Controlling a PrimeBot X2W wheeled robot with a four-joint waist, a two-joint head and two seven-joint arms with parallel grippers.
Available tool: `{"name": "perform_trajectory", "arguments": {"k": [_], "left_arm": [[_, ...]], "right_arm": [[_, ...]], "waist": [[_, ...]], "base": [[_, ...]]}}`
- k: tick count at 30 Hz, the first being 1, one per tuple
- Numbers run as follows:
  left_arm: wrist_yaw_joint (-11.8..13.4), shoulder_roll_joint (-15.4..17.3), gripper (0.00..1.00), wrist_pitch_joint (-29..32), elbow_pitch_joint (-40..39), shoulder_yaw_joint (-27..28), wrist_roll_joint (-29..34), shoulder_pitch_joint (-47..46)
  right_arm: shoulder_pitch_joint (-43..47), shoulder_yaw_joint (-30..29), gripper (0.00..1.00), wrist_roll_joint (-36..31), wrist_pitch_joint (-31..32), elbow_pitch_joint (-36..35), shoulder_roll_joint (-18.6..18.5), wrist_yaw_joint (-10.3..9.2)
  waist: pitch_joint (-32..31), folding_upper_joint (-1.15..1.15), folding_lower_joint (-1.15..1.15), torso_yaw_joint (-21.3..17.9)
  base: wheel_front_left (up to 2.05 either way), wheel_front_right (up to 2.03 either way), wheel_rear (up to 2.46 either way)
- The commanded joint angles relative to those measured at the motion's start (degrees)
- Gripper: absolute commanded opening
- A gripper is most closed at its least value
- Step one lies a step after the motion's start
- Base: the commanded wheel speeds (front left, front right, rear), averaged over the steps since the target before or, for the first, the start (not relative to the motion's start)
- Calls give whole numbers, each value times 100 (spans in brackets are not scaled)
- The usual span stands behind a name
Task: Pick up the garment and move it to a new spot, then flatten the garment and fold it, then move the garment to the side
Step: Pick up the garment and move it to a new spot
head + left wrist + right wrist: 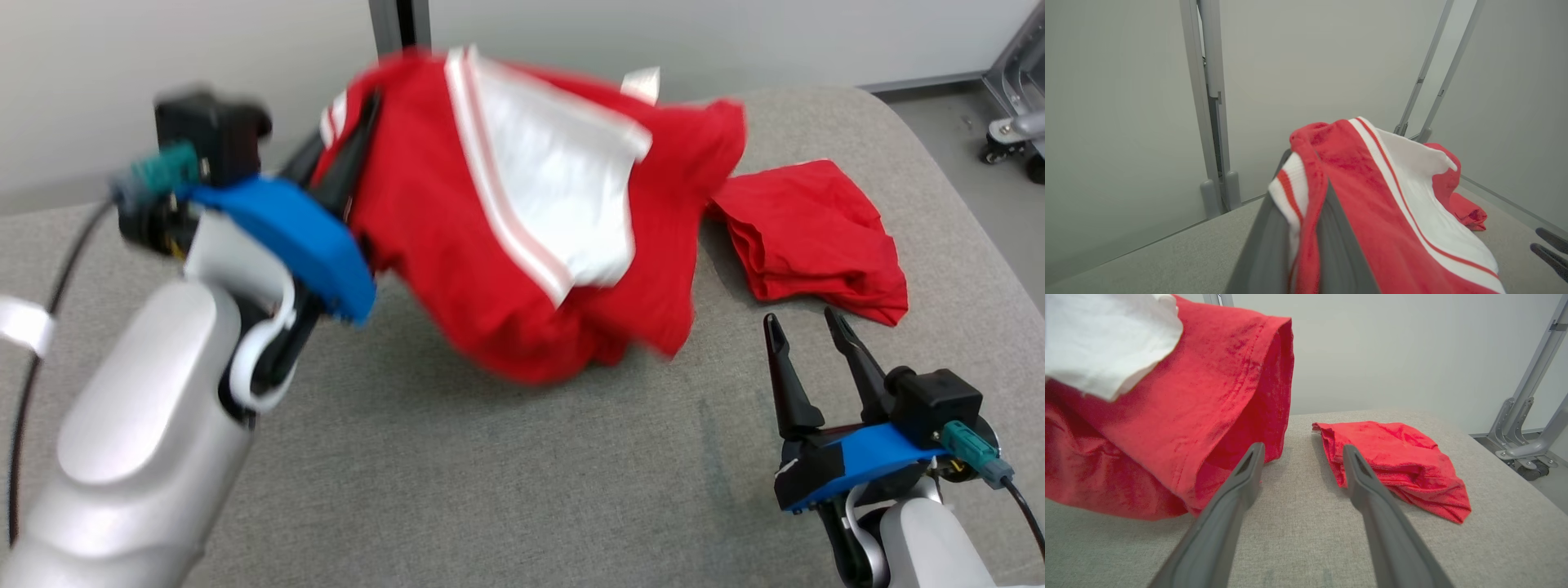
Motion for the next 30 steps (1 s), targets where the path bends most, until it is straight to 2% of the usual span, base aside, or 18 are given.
{"name": "perform_trajectory", "arguments": {"k": [1,5,6,7,8,14,19,25,30], "left_arm": [[57,32,0,-216,383,31,-33,363],[108,18,2,-720,1418,103,-79,926],[126,20,38,-873,1639,105,-51,1007],[123,-16,82,-1010,1852,120,-67,1090],[102,-54,100,-1149,2035,144,-89,1144],[-35,-193,100,-1770,2602,138,-28,1204],[-145,-291,100,-2151,2774,11,164,1119],[-151,-324,100,-2376,2458,101,215,1205],[15,-375,100,-2446,1982,337,193,1708]], "right_arm": [[-39,35,100,54,-69,24,-7,1],[-155,107,100,145,-163,75,-6,1],[-165,108,100,150,-173,90,-7,1],[-174,107,100,156,-193,109,-7,1],[-185,97,100,152,-215,123,-7,1],[-204,26,100,82,-261,222,-6,1],[-224,50,100,11,-272,309,-6,1],[-287,-66,100,-340,-179,260,-8,1],[-184,-131,100,-467,-72,214,-7,0]], "waist": [[100,0,0,-34],[288,0,0,-94],[324,0,0,-94],[348,0,0,-84],[372,0,0,-68],[359,0,0,93],[187,0,0,323],[-76,0,0,590],[-301,0,0,779]], "base": [[0,0,0],[0,0,0],[0,0,0],[0,0,0],[0,0,0],[0,0,0],[0,0,0],[0,0,0],[0,0,0]]}}
